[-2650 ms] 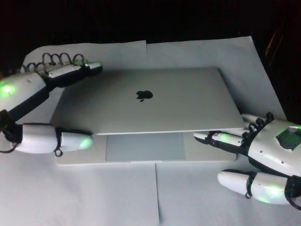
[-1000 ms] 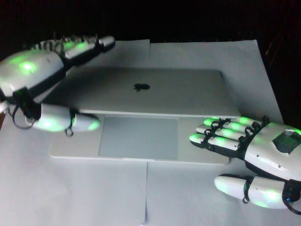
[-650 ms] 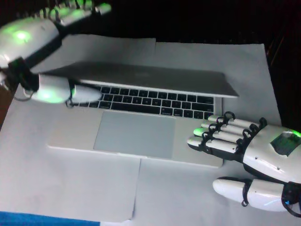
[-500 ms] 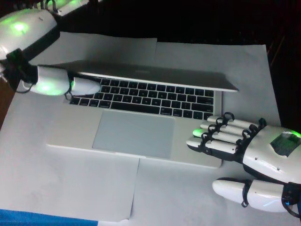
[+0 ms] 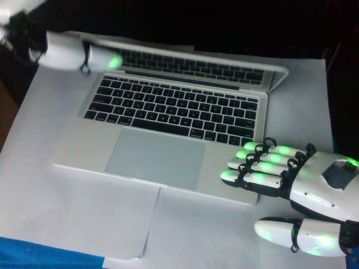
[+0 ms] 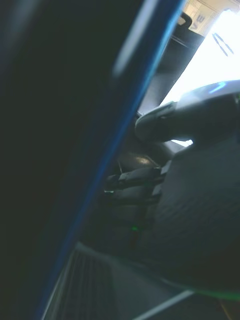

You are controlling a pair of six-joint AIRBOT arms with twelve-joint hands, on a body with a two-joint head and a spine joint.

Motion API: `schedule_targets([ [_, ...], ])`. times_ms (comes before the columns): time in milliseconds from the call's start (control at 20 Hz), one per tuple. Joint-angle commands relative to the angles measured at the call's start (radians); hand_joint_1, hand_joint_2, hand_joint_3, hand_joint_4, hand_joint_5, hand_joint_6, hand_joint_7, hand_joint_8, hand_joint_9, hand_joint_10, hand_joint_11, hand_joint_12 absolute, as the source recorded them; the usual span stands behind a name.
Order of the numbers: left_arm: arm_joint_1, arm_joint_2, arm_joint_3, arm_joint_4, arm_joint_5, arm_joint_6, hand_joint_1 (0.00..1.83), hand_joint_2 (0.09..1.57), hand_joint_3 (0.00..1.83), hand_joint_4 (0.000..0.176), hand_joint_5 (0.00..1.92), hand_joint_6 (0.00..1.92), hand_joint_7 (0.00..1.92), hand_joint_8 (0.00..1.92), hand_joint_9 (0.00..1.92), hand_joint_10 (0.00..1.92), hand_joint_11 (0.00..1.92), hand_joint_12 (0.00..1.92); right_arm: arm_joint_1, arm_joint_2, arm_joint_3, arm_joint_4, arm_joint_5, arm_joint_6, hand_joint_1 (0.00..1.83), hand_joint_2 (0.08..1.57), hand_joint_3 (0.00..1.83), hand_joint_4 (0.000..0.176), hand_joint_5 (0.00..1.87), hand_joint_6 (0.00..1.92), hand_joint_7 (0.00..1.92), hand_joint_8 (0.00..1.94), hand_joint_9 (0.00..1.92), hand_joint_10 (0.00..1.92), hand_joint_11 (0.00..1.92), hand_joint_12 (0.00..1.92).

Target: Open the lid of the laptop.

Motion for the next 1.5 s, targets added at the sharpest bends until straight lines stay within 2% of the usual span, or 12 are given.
schedule_targets([
  [0,-0.032,-0.008,0.009,-0.010,-0.112,-0.007,0.72,0.93,0.00,0.175,0.05,0.00,0.10,0.00,0.09,0.01,0.00,0.43,-0.009,-0.015,-0.004,-0.053,-0.053,0.022,0.00,1.48,0.00,0.000,0.30,0.00,0.27,0.00,0.25,0.00,0.23,0.05],
  [50,-0.049,-0.016,0.018,-0.009,-0.096,0.002,0.77,0.94,0.00,0.166,0.06,0.00,0.11,0.01,0.10,0.01,0.00,0.43,-0.009,-0.013,-0.001,-0.065,-0.056,0.033,0.00,1.49,0.01,0.000,0.29,0.00,0.25,0.00,0.24,0.00,0.22,0.04],
  [100,-0.078,-0.034,0.045,-0.009,-0.061,0.017,0.73,0.95,0.00,0.176,0.05,0.00,0.09,0.00,0.09,0.00,0.00,0.39,-0.009,-0.011,0.004,-0.083,-0.067,0.043,0.00,1.49,0.00,0.000,0.29,0.00,0.27,0.01,0.26,0.01,0.25,0.06],
  [200,-0.097,-0.053,0.072,-0.009,-0.033,0.018,0.71,0.96,0.00,0.176,0.04,0.00,0.09,0.00,0.10,0.00,0.00,0.40,-0.009,-0.011,0.004,-0.085,-0.068,0.043,0.00,1.50,0.01,0.000,0.28,0.00,0.27,0.00,0.26,0.01,0.24,0.05],
  [300,-0.129,-0.082,0.117,-0.012,0.020,0.028,0.73,0.93,0.00,0.165,0.07,0.00,0.10,0.00,0.11,0.00,0.00,0.45,-0.009,-0.009,0.005,-0.088,-0.069,0.043,0.00,1.49,0.00,0.000,0.29,0.00,0.28,0.01,0.26,0.00,0.24,0.05],
  [400,-0.174,-0.125,0.175,-0.028,0.073,0.054,0.77,0.92,0.00,0.176,0.06,0.00,0.08,0.00,0.11,0.00,0.00,0.48,-0.009,-0.009,0.005,-0.094,-0.069,0.043,0.00,1.51,0.01,0.000,0.27,0.00,0.27,0.00,0.25,0.00,0.24,0.05],
  [500,-0.220,-0.156,0.218,-0.066,0.122,0.123,0.82,0.93,0.00,0.176,0.03,0.00,0.04,0.00,0.07,0.00,0.00,0.34,-0.009,-0.009,0.007,-0.101,-0.071,0.044,0.00,1.51,0.01,0.000,0.27,0.00,0.26,0.00,0.25,0.00,0.24,0.05],
  [550,-0.243,-0.171,0.240,-0.091,0.150,0.172,0.85,0.93,0.00,0.176,0.03,0.00,0.01,0.00,0.02,0.01,0.00,0.09,-0.009,-0.009,0.008,-0.105,-0.071,0.045,0.00,1.50,0.00,0.000,0.24,0.00,0.23,0.00,0.22,0.00,0.21,0.04],
  [600,-0.258,-0.186,0.260,-0.117,0.168,0.209,0.86,0.93,0.00,0.176,0.03,0.00,0.02,0.00,0.03,0.01,0.00,0.02,-0.009,-0.009,0.008,-0.108,-0.072,0.045,0.00,1.50,0.00,0.000,0.25,0.01,0.24,0.01,0.23,0.01,0.23,0.05],
  [1000,-0.226,-0.311,0.489,-0.412,0.298,0.331,0.80,1.00,0.00,0.176,0.00,0.00,0.00,0.00,0.00,0.00,0.00,0.00,-0.008,-0.010,0.010,-0.120,-0.071,0.046,0.00,1.48,0.00,0.000,0.24,0.00,0.22,0.01,0.21,0.00,0.20,0.04],
  [1150,-0.214,-0.345,0.565,-0.486,0.304,0.331,0.62,0.97,0.00,0.176,0.00,0.00,0.00,0.00,0.00,0.00,0.00,0.00,-0.008,-0.016,0.015,-0.120,-0.071,0.046,0.00,1.45,0.00,0.000,0.23,0.00,0.21,0.00,0.20,0.00,0.19,0.04],
  [1450,-0.212,-0.338,0.563,-0.518,0.280,0.331,0.63,0.97,0.00,0.176,0.00,0.00,0.00,0.00,0.00,0.00,0.00,0.00,-0.003,-0.029,0.022,-0.123,-0.071,0.046,0.00,1.45,0.00,0.000,0.25,0.01,0.22,0.01,0.21,0.01,0.21,0.04],
])
